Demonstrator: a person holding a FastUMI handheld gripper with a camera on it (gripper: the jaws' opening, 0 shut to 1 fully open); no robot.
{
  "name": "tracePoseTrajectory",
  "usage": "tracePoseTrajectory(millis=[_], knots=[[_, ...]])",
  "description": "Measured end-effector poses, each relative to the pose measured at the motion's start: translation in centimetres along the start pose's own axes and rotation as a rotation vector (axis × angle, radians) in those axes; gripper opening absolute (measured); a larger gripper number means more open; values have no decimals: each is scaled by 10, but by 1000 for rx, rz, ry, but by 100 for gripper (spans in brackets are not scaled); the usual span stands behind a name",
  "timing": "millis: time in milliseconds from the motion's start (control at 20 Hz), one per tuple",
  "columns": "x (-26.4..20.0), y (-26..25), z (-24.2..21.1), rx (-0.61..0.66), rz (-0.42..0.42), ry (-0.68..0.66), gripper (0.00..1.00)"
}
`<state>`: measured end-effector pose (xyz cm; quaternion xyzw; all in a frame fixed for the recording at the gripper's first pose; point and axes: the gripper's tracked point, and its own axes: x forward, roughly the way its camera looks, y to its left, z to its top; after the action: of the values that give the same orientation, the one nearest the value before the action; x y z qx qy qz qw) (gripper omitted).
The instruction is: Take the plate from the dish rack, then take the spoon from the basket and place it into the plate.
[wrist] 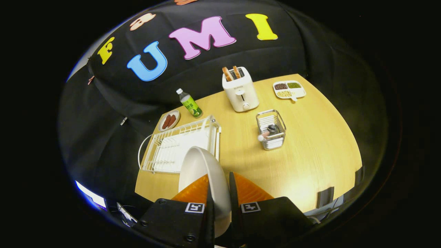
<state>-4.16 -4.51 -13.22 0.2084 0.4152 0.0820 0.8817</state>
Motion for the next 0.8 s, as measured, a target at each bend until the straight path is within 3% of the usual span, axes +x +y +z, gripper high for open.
tracePoseTrajectory(millis=[300,650,800], knots=[[30,-79,-32,117,-75,98,23],[95,-103,-31,27,8,119,24],[107,-102,-44,28,87,163,24]])
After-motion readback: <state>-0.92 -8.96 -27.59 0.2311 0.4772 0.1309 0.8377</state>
